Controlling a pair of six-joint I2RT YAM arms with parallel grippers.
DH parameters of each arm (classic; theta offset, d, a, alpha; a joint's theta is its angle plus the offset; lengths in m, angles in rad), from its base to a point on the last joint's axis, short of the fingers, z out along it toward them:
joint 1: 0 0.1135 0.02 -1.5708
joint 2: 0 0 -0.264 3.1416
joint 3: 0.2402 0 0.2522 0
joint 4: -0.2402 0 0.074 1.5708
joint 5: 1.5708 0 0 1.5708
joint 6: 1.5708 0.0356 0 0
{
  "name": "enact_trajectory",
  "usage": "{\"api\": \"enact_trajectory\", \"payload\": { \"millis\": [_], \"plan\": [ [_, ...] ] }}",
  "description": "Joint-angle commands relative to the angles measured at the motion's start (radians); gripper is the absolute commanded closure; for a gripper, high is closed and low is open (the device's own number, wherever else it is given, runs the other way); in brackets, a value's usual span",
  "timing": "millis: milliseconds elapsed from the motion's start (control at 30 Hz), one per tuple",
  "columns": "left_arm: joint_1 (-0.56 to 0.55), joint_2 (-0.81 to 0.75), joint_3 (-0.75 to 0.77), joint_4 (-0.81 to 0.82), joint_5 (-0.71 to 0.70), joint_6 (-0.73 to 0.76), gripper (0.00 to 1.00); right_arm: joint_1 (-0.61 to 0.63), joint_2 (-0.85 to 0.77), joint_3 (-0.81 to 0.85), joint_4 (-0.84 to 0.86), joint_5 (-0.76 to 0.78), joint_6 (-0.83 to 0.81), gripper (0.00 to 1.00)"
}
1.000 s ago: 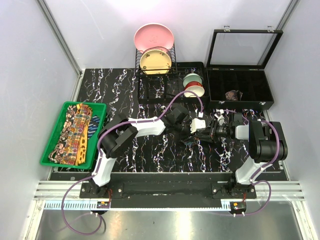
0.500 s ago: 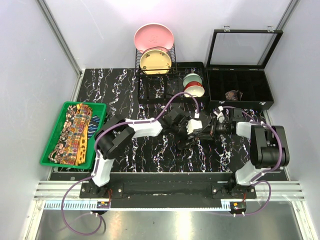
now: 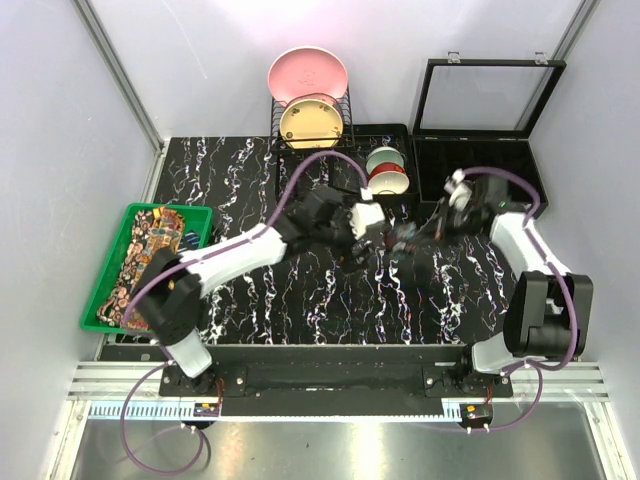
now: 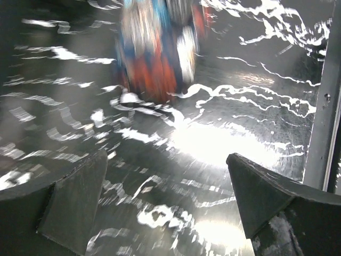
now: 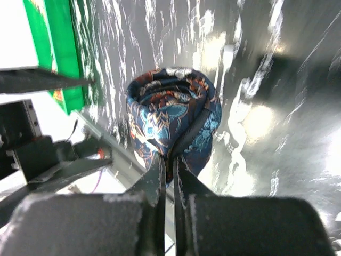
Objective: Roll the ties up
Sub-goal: Pick up the tie at the center of the board, then place the tie in the storage box.
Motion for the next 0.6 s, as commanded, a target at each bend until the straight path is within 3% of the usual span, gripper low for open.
{"api": "enact_trajectory", "payload": {
  "millis": [0,100,433,500,567],
  "plan": [
    [0.047,-0.117,0.009,-0.119,-0.042,-0.003,0.01,-0.084,0.008,0.323,-0.276,0.125,-0.219,1.0],
    [0.078,-0.149,0.016,-0.177,-0.046,0.0,0.01,-0.164,0.12,0.503,-0.4,0.18,-0.3,1.0],
    [0.127,-0.198,-0.018,-0.194,-0.069,0.02,0.01,-0.386,0.594,1.388,-0.745,0.323,-0.418,1.0],
    [0.128,-0.195,-0.026,-0.185,-0.076,0.002,0.01,-0.397,0.72,1.616,-0.816,0.37,-0.449,1.0],
    [0.133,-0.198,-0.037,-0.174,-0.082,-0.009,0.01,-0.408,0.785,1.72,-0.865,0.436,-0.469,1.0]
  ]
}}
